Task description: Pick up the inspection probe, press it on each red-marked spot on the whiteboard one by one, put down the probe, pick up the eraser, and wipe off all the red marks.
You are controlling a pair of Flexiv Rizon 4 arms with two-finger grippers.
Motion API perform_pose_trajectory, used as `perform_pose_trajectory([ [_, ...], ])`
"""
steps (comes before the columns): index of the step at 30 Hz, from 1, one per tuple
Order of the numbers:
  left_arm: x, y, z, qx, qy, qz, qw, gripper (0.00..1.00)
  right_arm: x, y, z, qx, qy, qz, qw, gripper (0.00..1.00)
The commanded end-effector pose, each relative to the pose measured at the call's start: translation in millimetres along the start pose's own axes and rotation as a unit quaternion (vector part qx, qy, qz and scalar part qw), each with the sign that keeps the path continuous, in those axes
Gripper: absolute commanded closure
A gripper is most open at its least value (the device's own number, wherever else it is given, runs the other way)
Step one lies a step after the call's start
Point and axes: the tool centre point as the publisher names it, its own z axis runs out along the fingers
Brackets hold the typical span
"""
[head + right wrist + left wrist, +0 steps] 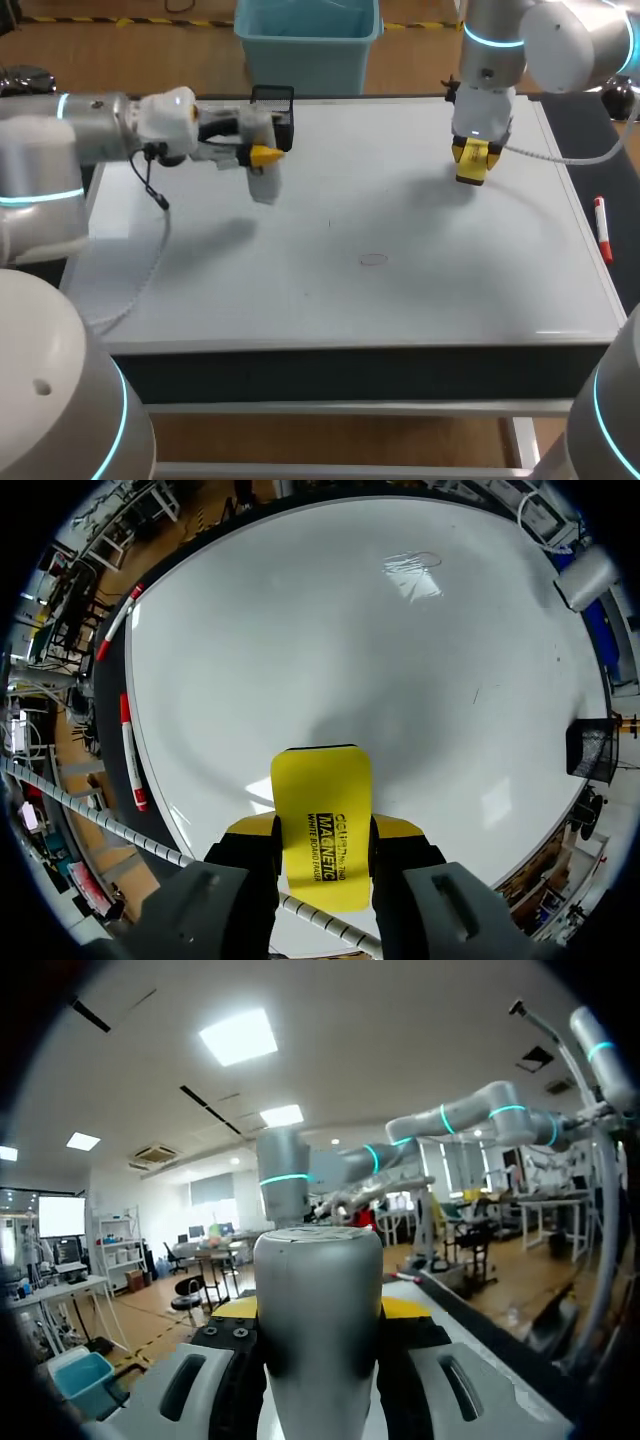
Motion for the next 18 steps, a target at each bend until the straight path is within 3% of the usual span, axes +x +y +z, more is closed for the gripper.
perform_pose_trajectory([
  [1, 29.8, -4.0, 27.5, -0.011, 0.001, -0.003, 1.000, 1.00, 0.2, -1.4, -0.7, 0.000, 0.001, -0.001, 1.000, 1.00],
  [9, 71.4, 8.8, 89.0, -0.009, 0.057, -0.029, 0.998, 1.00, 0.2, -1.4, -0.7, 0.000, 0.001, -0.001, 1.000, 1.00],
  [18, 82.3, 18.0, 147.6, 0.007, 0.086, -0.042, 0.995, 1.00, 0.2, -1.4, -0.7, 0.000, 0.001, -0.001, 1.000, 1.00],
])
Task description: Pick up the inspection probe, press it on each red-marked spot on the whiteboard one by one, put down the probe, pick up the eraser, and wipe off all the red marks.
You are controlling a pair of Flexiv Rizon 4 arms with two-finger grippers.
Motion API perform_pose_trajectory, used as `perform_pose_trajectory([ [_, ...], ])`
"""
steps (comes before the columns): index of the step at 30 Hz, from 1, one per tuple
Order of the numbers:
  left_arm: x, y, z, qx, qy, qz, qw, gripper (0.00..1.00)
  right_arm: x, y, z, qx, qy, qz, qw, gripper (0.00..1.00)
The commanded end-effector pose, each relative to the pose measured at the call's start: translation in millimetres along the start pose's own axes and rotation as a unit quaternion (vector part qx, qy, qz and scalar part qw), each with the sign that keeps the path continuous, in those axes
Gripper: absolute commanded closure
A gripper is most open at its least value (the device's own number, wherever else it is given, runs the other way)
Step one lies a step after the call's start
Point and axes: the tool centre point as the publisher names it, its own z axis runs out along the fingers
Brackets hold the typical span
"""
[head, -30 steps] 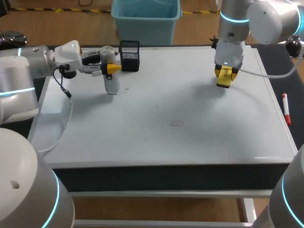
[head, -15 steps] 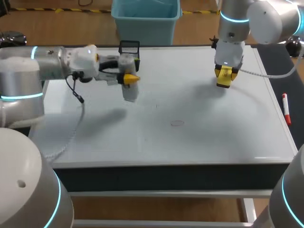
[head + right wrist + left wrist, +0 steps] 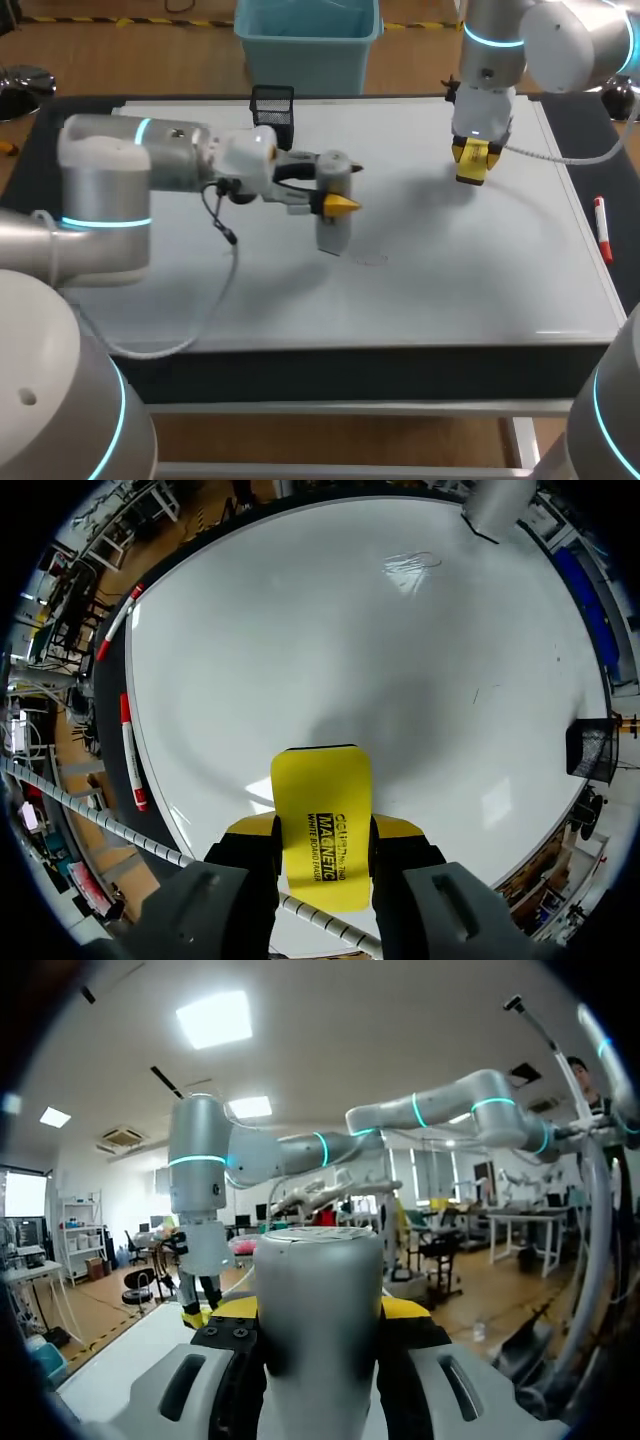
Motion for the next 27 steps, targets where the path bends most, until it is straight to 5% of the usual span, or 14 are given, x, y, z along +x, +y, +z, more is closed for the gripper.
perform_pose_trajectory([
  [1, -12.3, 9.9, 41.8, 0.008, 0.015, -0.003, 1.000, 1.00, 0.0, -1.4, -0.7, 0.000, 0.001, -0.001, 1.000, 1.00],
  [11, -8.3, 14.2, 74.0, 0.015, 0.029, -0.008, 0.999, 1.00, 0.0, -1.4, -0.7, 0.000, 0.001, -0.001, 1.000, 1.00],
  [27, -5.6, 18.3, 68.2, 0.006, 0.017, -0.013, 1.000, 1.00, 0.0, -1.4, -0.7, 0.000, 0.001, -0.001, 1.000, 1.00],
])
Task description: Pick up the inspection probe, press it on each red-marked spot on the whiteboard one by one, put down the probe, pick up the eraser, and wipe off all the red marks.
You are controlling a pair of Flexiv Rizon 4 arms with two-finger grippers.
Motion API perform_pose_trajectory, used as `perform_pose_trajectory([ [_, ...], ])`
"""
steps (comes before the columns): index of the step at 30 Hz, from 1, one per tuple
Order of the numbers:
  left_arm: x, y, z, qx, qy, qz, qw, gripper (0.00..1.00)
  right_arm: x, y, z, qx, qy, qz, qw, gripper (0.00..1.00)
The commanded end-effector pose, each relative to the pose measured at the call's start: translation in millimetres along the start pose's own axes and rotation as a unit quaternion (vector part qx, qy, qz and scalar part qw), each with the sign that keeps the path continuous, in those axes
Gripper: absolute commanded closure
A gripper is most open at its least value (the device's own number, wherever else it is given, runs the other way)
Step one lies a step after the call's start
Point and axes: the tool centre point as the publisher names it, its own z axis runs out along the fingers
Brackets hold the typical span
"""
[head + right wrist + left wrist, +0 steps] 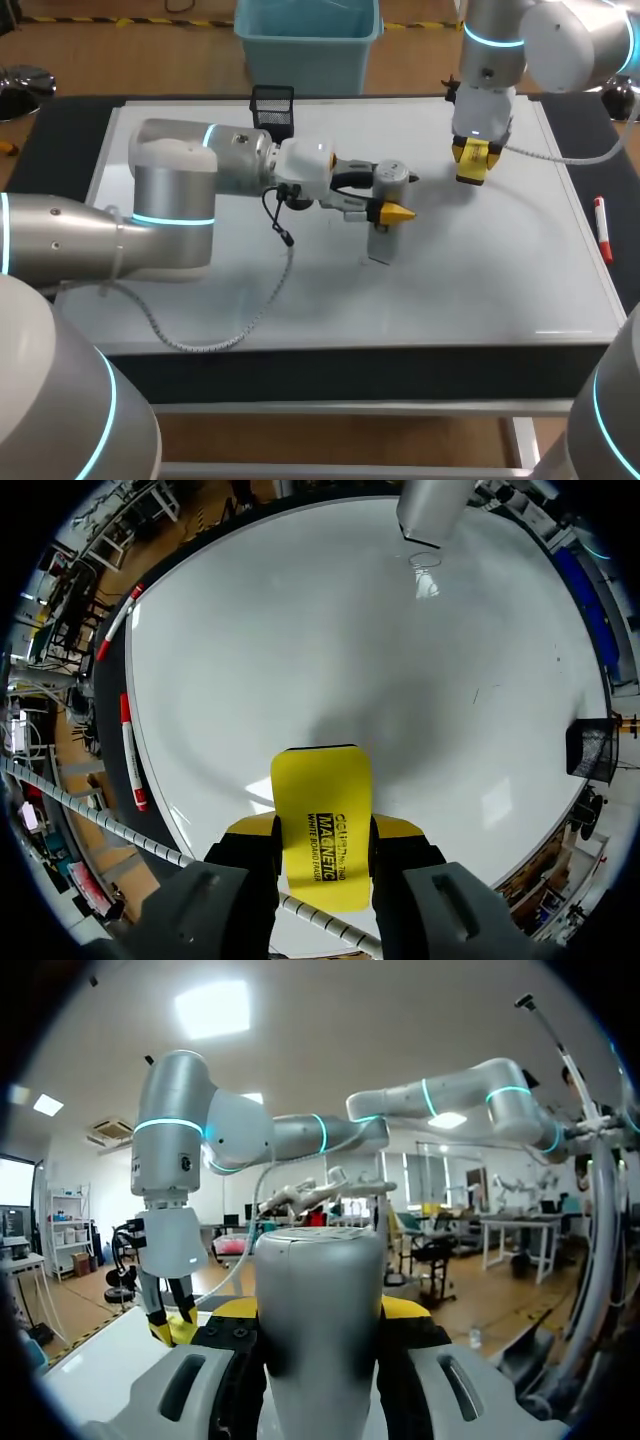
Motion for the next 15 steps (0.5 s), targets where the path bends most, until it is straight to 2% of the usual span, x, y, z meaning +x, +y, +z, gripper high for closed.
perform_pose_trajectory([
  [1, -0.2, 0.3, -3.8, -0.001, -0.005, 0.000, 1.000, 1.00, 0.1, -1.4, -0.7, 0.000, 0.002, -0.001, 1.000, 1.00],
  [15, -12.6, 18.7, -4.9, 0.006, -0.011, -0.019, 1.000, 1.00, 0.1, -1.4, -0.7, 0.000, 0.002, -0.001, 1.000, 1.00],
])
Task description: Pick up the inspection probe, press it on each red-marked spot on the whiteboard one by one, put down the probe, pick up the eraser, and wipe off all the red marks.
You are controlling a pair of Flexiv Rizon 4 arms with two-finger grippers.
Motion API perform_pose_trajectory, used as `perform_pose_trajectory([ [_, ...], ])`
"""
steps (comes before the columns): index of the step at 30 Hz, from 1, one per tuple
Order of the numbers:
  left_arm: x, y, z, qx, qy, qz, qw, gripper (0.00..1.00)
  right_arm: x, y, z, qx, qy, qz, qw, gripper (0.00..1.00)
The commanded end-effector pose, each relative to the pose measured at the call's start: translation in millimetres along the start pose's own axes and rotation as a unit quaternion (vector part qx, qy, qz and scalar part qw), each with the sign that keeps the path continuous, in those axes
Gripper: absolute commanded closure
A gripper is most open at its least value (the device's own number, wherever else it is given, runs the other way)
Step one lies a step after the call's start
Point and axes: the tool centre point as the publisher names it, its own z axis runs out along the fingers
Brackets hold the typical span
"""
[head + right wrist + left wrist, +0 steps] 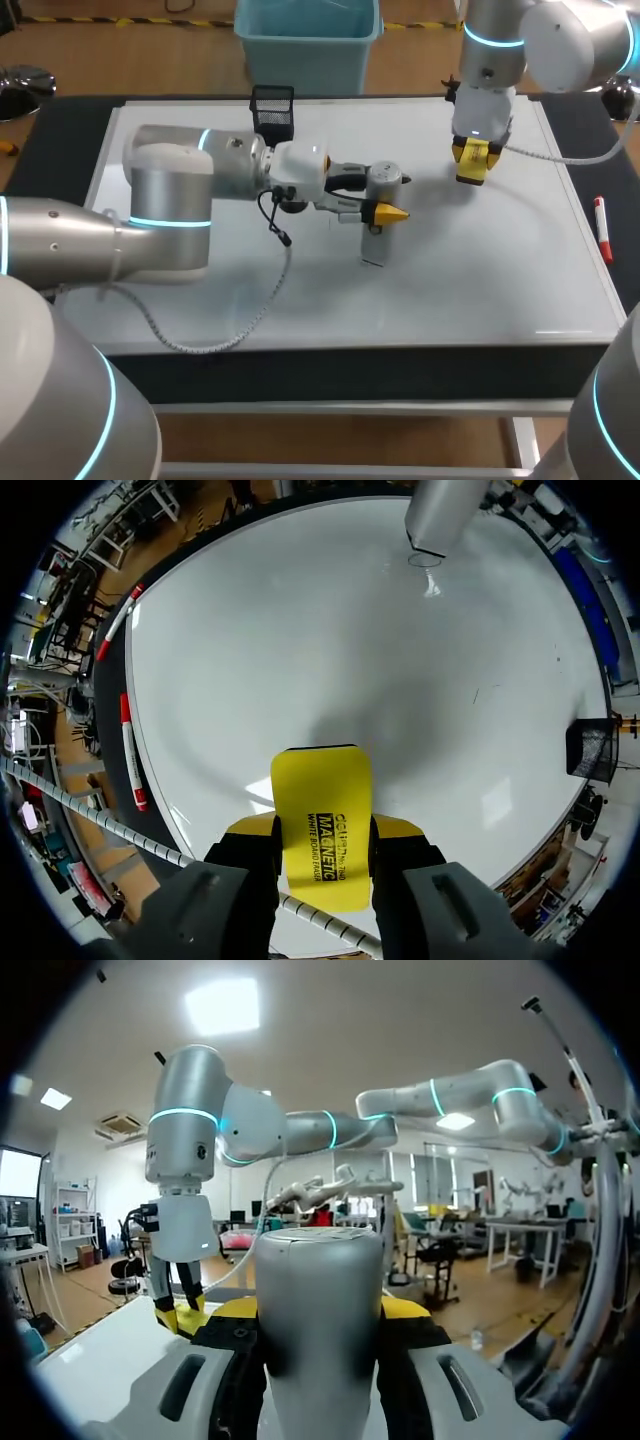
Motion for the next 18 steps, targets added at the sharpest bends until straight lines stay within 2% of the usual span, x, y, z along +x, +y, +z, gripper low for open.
perform_pose_trajectory([
  [1, -6.7, 8.0, 3.6, 0.007, 0.003, -0.004, 1.000, 1.00, 0.1, -1.4, -0.7, 0.000, 0.002, -0.001, 1.000, 1.00],
  [18, -11.9, 18.4, 0.5, 0.004, -0.002, -0.015, 1.000, 1.00, 0.1, -1.4, -0.7, 0.000, 0.002, -0.001, 1.000, 1.00],
])
